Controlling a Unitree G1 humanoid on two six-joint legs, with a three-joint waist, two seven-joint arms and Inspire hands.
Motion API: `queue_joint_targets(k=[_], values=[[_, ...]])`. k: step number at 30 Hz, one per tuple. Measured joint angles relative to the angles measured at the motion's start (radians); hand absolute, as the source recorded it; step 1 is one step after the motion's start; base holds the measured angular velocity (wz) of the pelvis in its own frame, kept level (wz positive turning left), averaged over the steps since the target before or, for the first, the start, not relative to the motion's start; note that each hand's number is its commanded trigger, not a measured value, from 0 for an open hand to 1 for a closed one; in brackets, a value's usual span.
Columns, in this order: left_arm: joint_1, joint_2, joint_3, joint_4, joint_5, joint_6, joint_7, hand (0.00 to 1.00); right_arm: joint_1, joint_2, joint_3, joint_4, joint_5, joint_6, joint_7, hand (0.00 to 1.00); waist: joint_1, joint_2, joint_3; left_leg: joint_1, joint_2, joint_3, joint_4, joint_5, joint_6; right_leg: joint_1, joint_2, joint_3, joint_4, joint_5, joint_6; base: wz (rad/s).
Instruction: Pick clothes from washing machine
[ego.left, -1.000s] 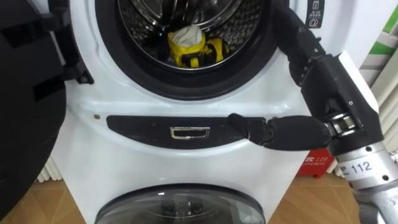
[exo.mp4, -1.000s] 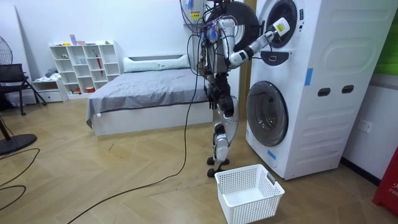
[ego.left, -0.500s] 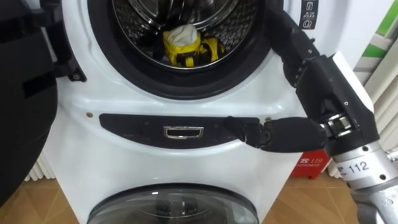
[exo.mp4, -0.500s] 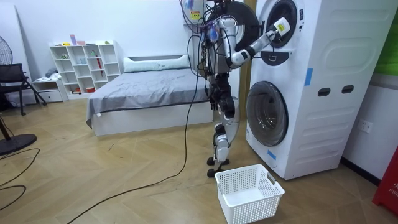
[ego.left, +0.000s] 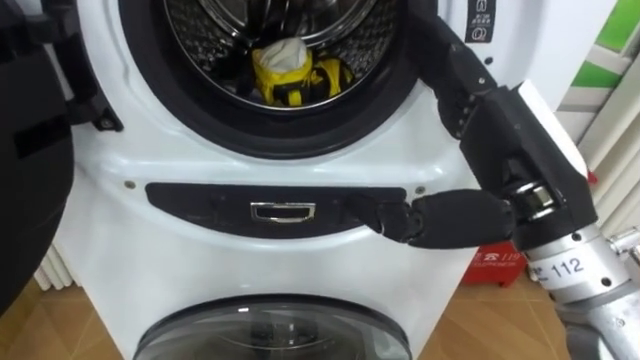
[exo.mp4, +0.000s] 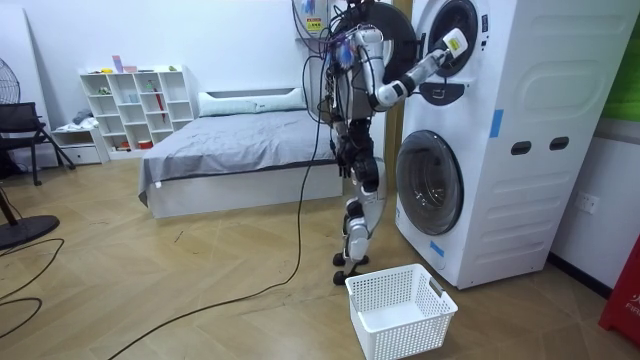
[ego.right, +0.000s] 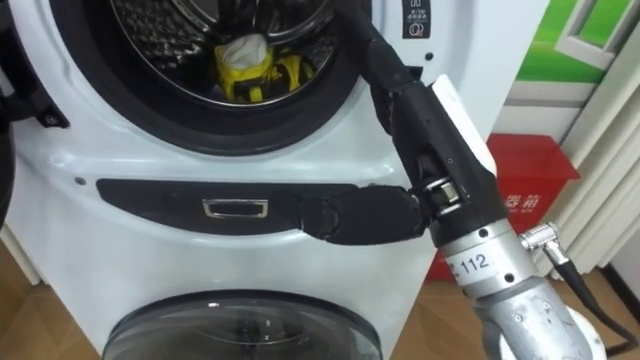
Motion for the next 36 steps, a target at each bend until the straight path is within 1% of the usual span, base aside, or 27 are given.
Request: queue_joint_targets(k=[1,2,3,4,5,6,7,8,10,11,12,14,18,21,24,29,32,34,36], values=[[0.000,0.000,0.000,0.000,0.000,0.000,-0.002,0.00,-0.002,-0.005,0.010,0.000,0.009,0.008,0.022,0.00,0.006,-0.002,0.0000,0.000,0.000,0.003,0.000,0.001,-0.002,0.000,0.001,0.000,0.000,0.000,-0.002,0.00],[-0.001,0.000,0.000,0.000,0.001,0.000,-0.002,0.00,-0.009,-0.018,0.050,0.006,0.021,0.029,0.065,0.00,0.020,-0.006,0.0001,0.001,0.002,0.007,-0.001,0.003,-0.005,0.000,0.003,-0.001,-0.002,0.001,-0.007,0.10],[-0.006,0.000,0.001,0.000,0.001,0.000,-0.004,0.00,-0.021,-0.030,0.106,0.009,0.025,0.056,0.115,0.00,0.033,-0.010,0.0020,0.000,0.006,0.008,-0.001,0.003,-0.006,0.001,0.004,-0.009,-0.001,0.001,-0.010,0.15],[-0.009,-0.001,0.001,0.000,0.000,0.000,-0.005,0.00,-0.025,-0.035,0.134,0.008,0.026,0.067,0.143,0.00,0.043,-0.011,0.0035,-0.002,0.006,0.009,0.000,0.003,-0.007,0.002,0.005,-0.013,-0.002,0.002,-0.011,0.23],[-0.013,-0.002,0.001,0.001,0.000,0.000,-0.012,0.00,-0.042,-0.043,0.179,0.008,0.026,0.089,0.196,0.00,0.055,-0.016,0.0057,-0.003,0.008,0.009,0.002,0.000,-0.012,0.002,0.006,-0.023,-0.003,0.001,-0.012,0.27],[-0.020,-0.003,0.001,0.003,0.000,0.000,-0.020,0.00,-0.059,-0.046,0.203,0.008,0.032,0.099,0.240,0.00,0.071,-0.022,0.0096,-0.007,0.009,0.009,0.002,-0.001,-0.014,0.002,0.006,-0.033,-0.005,0.000,-0.013,0.27],[-0.026,-0.004,0.001,0.002,0.000,0.000,-0.022,0.00,-0.068,-0.046,0.207,0.008,0.035,0.103,0.259,0.00,0.077,-0.024,0.0102,-0.010,0.009,0.009,0.004,-0.001,-0.014,0.002,0.006,-0.037,-0.006,-0.001,-0.013,0.32],[-0.024,-0.007,0.001,0.005,0.000,0.001,-0.025,0.00,-0.091,-0.047,0.210,0.008,0.037,0.109,0.288,0.00,0.085,-0.025,0.0103,-0.021,0.008,0.009,0.010,-0.002,-0.014,0.002,0.005,-0.050,-0.013,-0.001,-0.013,0.31],[-0.020,-0.008,0.002,0.007,0.000,0.003,-0.034,0.00,-0.116,-0.049,0.210,0.008,0.038,0.112,0.317,0.00,0.099,-0.023,0.0115,-0.033,0.008,0.010,0.022,-0.004,-0.011,0.005,0.004,-0.061,-0.018,-0.001,-0.012,0.26],[-0.019,-0.008,0.011,0.007,-0.001,0.003,-0.038,0.00,-0.124,-0.049,0.210,0.008,0.038,0.112,0.333,0.00,0.101,-0.020,0.0133,-0.038,0.006,0.009,0.029,-0.006,-0.008,0.008,0.002,-0.072,-0.019,-0.002,-0.009,0.27],[-0.019,-0.008,0.013,0.007,-0.001,0.003,-0.040,0.00,-0.127,-0.049,0.210,0.008,0.038,0.114,0.349,0.00,0.101,-0.015,0.0169,-0.039,0.003,0.008,0.035,-0.008,-0.005,0.014,0.000,-0.081,-0.020,-0.006,-0.005,0.29],[-0.019,-0.008,0.017,0.005,0.000,0.003,-0.040,0.00,-0.127,-0.049,0.211,0.007,0.038,0.115,0.364,0.00,0.101,-0.009,0.0194,-0.040,-0.001,0.008,0.031,-0.011,0.000,0.012,-0.003,-0.080,-0.017,-0.017,0.002,0.20],[-0.018,-0.006,0.021,0.004,0.001,0.004,-0.037,0.00,-0.127,-0.049,0.211,0.006,0.037,0.115,0.374,0.00,0.104,-0.009,0.0183,-0.040,-0.004,0.014,0.025,-0.016,0.007,0.013,-0.007,-0.082,-0.016,-0.017,0.006,0.01],[-0.021,-0.006,0.021,0.005,0.000,0.003,-0.033,0.00,-0.129,-0.049,0.213,0.007,0.037,0.115,0.387,0.00,0.107,-0.011,0.0170,-0.034,-0.007,0.021,0.018,-0.016,0.008,0.017,-0.012,-0.084,-0.018,-0.015,0.008,-0.05],[-0.031,-0.005,0.021,0.005,0.000,0.003,-0.014,0.00,-0.129,-0.049,0.213,0.007,0.037,0.115,0.396,0.00,0.107,-0.011,0.0171,-0.029,-0.007,0.026,0.010,-0.016,0.008,0.017,-0.013,-0.080,-0.019,-0.016,0.009,-0.01],[-0.039,-0.005,0.021,0.005,0.000,0.003,-0.009,0.00,-0.129,-0.050,0.215,0.007,0.038,0.115,0.405,0.00,0.109,-0.013,0.0167,-0.019,-0.007,0.033,-0.002,-0.016,0.009,0.021,-0.014,-0.075,-0.020,-0.019,0.011,-0.02],[-0.040,-0.007,0.026,0.006,-0.010,0.004,-0.008,0.00,-0.129,-0.050,0.213,0.007,0.037,0.116,0.404,0.00,0.103,-0.015,0.0158,-0.019,-0.007,0.034,0.000,-0.016,0.009,0.020,-0.015,-0.074,-0.021,-0.019,0.011,0.00],[-0.036,-0.013,0.050,0.009,-0.010,0.005,-0.005,0.00,-0.129,-0.050,0.194,0.007,0.037,0.116,0.399,0.00,0.099,-0.017,0.0147,-0.020,-0.008,0.034,0.002,-0.016,0.009,0.020,-0.015,-0.075,-0.021,-0.019,0.012,0.00],[-0.027,-0.019,0.060,0.018,-0.010,0.005,0.007,0.00,-0.129,-0.047,0.154,-0.001,0.037,0.117,0.364,0.00,0.093,-0.017,0.0146,-0.020,-0.009,0.034,0.004,-0.016,0.009,0.020,-0.016,-0.075,-0.021,-0.019,0.012,0.00]])
